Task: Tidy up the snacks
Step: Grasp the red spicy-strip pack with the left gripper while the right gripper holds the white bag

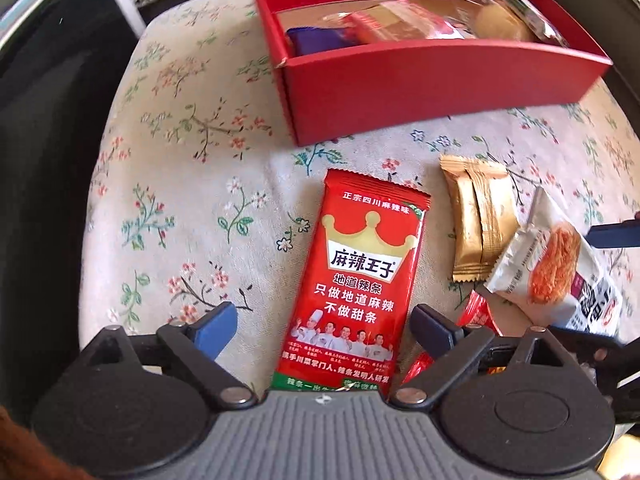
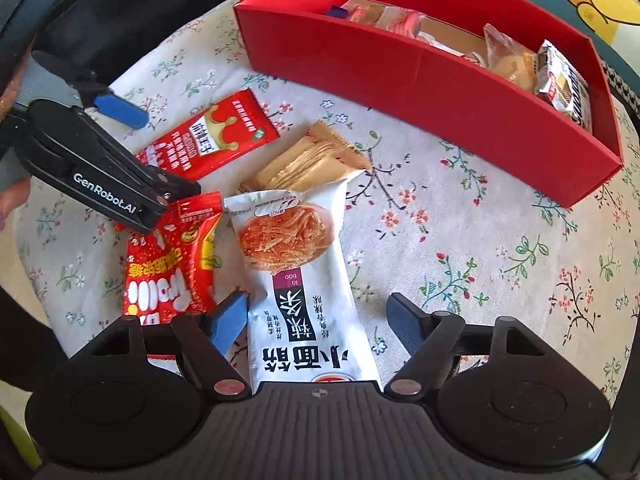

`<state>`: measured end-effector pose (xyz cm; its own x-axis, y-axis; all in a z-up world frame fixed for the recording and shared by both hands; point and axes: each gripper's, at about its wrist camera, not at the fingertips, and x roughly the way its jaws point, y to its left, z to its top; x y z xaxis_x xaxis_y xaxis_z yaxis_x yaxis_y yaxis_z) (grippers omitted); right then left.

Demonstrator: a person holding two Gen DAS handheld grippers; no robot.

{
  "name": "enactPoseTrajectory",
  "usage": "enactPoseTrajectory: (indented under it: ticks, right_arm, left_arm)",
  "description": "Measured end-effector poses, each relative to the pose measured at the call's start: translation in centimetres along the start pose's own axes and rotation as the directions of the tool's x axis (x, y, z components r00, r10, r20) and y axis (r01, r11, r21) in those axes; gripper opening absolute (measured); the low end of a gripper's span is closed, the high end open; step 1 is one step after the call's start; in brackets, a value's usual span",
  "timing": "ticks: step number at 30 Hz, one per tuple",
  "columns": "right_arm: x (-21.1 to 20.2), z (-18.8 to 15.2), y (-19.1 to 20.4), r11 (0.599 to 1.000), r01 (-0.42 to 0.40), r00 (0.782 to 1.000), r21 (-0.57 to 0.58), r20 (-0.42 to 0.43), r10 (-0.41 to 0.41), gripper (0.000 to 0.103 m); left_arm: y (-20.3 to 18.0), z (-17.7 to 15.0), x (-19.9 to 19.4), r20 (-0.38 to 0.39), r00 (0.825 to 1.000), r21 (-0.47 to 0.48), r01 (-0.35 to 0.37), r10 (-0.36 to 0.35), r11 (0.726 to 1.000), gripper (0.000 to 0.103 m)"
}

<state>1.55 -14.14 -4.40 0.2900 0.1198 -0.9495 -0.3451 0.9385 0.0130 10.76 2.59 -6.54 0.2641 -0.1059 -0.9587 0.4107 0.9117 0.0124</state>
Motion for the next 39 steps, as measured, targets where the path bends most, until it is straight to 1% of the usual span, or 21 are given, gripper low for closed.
enactPoseTrajectory:
  ticks: [2, 3, 5, 6, 9, 11, 12, 13, 14, 15, 16, 17, 19, 23, 26, 32, 39]
  right_arm:
    - [0.4, 0.0, -0.1, 0.999, 0.033, 0.999, 0.010, -0.009, -0.033, 0.093]
    - [0.5, 0.0, -0.4, 1.000, 0.020, 1.000, 0.020, -0.004, -0.020, 0.095]
    - [0.7, 0.1, -0.5, 0.999, -0.011, 1.000, 0.043, -0.007, 0.011, 0.103]
    - [1.0, 0.1, -0.5, 0.999, -0.018, 1.000, 0.041, -0.011, 0.019, 0.103]
    - [1.4, 0.2, 0.5, 1.000, 0.016, 1.000, -0.009, -0.018, -0.016, 0.103]
    - [1.4, 0.2, 0.7, 1.000, 0.028, 1.000, -0.008, -0.012, -0.028, 0.103]
    - [1.3, 0.1, 0.7, 0.999, 0.033, 0.999, -0.006, -0.009, -0.033, 0.101]
    - [1.0, 0.0, 0.6, 0.999, 0.046, 0.999, -0.002, -0.004, -0.046, 0.094]
    - [0.7, -0.1, 0.5, 0.998, 0.066, 0.998, 0.000, 0.002, -0.066, 0.083]
    - [0.3, -0.2, 0.3, 0.997, 0.079, 0.997, -0.001, 0.010, -0.079, 0.077]
    - [0.0, -0.4, 0.2, 0.995, 0.097, 0.995, 0.000, 0.018, -0.097, 0.067]
    - [-0.1, -0.5, 0.1, 0.994, 0.105, 0.994, 0.005, 0.022, -0.105, 0.062]
    - [-0.5, -0.7, -0.3, 0.996, 0.091, 0.995, 0.023, 0.024, -0.092, 0.057]
    - [-1.5, -1.6, -0.9, 0.994, 0.099, 0.994, 0.057, 0.041, -0.101, 0.052]
    - [-2.3, -2.1, -1.3, 0.991, 0.108, 0.992, 0.085, 0.061, -0.113, 0.050]
    - [-3.4, -2.4, -2.2, 0.984, 0.112, 0.986, 0.136, 0.105, -0.127, 0.050]
    - [-4.6, -1.7, -3.2, 0.980, 0.110, 0.976, 0.168, 0.167, -0.138, 0.050]
  left_arm:
    - [0.0, 0.0, 0.2, -0.006, 1.000, -0.014, -0.002, 0.002, 1.000, 0.103]
    - [0.0, -0.1, 0.2, -0.003, 1.000, -0.015, -0.005, 0.005, 1.000, 0.103]
    - [0.0, -0.1, 0.3, -0.003, 1.000, -0.018, -0.008, 0.008, 1.000, 0.103]
    - [0.0, -0.1, 0.4, -0.003, 1.000, -0.026, -0.008, 0.007, 1.000, 0.103]
    - [-0.2, 0.1, 0.1, 0.013, 1.000, -0.057, 0.003, -0.003, 0.998, 0.103]
    - [-0.7, 0.1, -0.3, 0.028, 1.000, -0.062, 0.012, -0.010, 0.998, 0.103]
    - [-1.1, 0.0, -0.6, 0.033, 0.999, -0.052, 0.014, -0.013, 0.999, 0.103]
    - [-1.6, 0.0, -0.9, 0.039, 0.999, -0.041, 0.007, -0.006, 0.999, 0.103]
    - [-1.9, -0.1, -1.1, 0.043, 0.999, -0.034, 0.006, -0.005, 0.999, 0.100]
    - [-2.2, -0.2, -1.2, 0.043, 0.999, -0.033, 0.006, -0.004, 0.999, 0.099]
    - [-2.3, -0.3, -1.4, 0.044, 0.999, -0.040, 0.003, -0.001, 0.999, 0.098]
    - [-2.3, -0.4, -1.4, 0.043, 0.999, -0.048, 0.005, -0.003, 0.999, 0.097]
    - [-2.1, -0.7, -1.7, 0.045, 0.999, -0.072, 0.008, -0.005, 0.997, 0.095]
    - [-1.9, -1.1, -2.5, 0.043, 0.999, -0.114, 0.012, -0.007, 0.993, 0.092]
    - [-1.8, -1.0, -3.0, 0.063, 0.998, -0.130, 0.014, -0.006, 0.991, 0.092]
    - [-0.9, -0.9, -3.8, 0.094, 0.995, -0.185, 0.039, -0.022, 0.982, 0.091]
    - [-0.2, -0.9, -5.9, 0.176, 0.984, -0.228, 0.061, -0.021, 0.972, 0.090]
